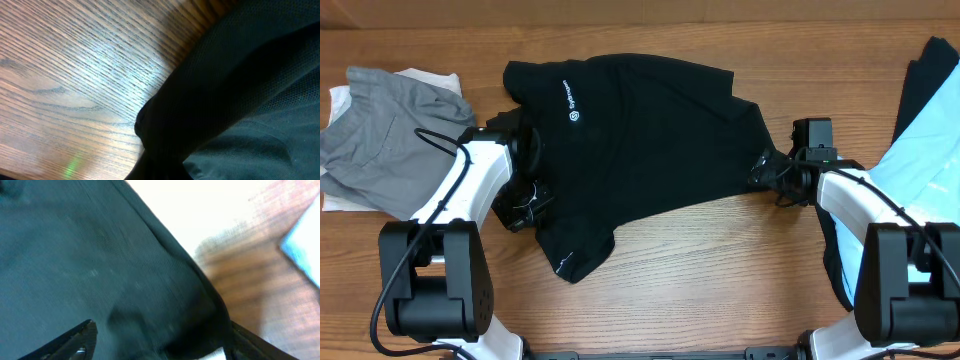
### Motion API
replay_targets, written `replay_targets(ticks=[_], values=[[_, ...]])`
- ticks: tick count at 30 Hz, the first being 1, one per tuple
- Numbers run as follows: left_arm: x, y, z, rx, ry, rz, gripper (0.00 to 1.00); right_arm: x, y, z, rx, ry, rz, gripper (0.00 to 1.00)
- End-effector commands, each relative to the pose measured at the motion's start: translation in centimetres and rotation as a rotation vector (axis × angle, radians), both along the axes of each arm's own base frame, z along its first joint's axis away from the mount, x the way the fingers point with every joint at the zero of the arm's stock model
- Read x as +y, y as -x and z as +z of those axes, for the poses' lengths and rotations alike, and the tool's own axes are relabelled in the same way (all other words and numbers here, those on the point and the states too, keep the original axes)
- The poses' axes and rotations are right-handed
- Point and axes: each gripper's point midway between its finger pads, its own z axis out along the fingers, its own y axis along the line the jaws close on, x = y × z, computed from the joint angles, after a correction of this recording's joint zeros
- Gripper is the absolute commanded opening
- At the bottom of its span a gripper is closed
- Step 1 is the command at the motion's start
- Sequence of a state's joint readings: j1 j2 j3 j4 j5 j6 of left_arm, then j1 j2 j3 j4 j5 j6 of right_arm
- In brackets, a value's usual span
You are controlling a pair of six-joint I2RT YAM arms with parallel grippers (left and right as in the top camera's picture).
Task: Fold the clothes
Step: 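Stretch the shirt flat between left and right grippers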
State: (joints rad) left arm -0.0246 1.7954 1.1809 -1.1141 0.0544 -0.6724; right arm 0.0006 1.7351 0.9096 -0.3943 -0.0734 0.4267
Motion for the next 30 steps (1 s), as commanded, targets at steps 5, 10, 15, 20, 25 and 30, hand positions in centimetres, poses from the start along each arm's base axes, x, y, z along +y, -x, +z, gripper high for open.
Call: replay_targets(ticks=[5,10,15,20,25,30], values=[[0.3,-0.6,0.7,-0.033,-0.016,-0.028,0.04,0.1,0.4,-1.7,0.035,-0.014,-0.016,0.22],[0.3,0.1,0.8,-0.008,-0.012,-0.055,0.04,-0.5,1.5,-1.7,0.082,-0.013,-0.032,0.04],[0.9,1.8,1.4,0.053,0.019,-0.177,0.04,-4.3,2.0,2.5,0.094,-0.007,-0.14,0.04],[2.3,2.3,3.0,0.012,0.094,-0.189,0.04,-8.8,4.4,7.8,0.093,-0.012,-0.283,0.04],[1.4,1.7,5.0,-0.099,0.214,-0.178,0.04,-8.6,7.2,7.9,0.182,-0.025,-0.292,0.04],[0.1,1.8,5.6,-0.112,0.259,-0.206,0.04,-6.7,8.6,7.5,0.252,-0.028,-0.241,0.04]])
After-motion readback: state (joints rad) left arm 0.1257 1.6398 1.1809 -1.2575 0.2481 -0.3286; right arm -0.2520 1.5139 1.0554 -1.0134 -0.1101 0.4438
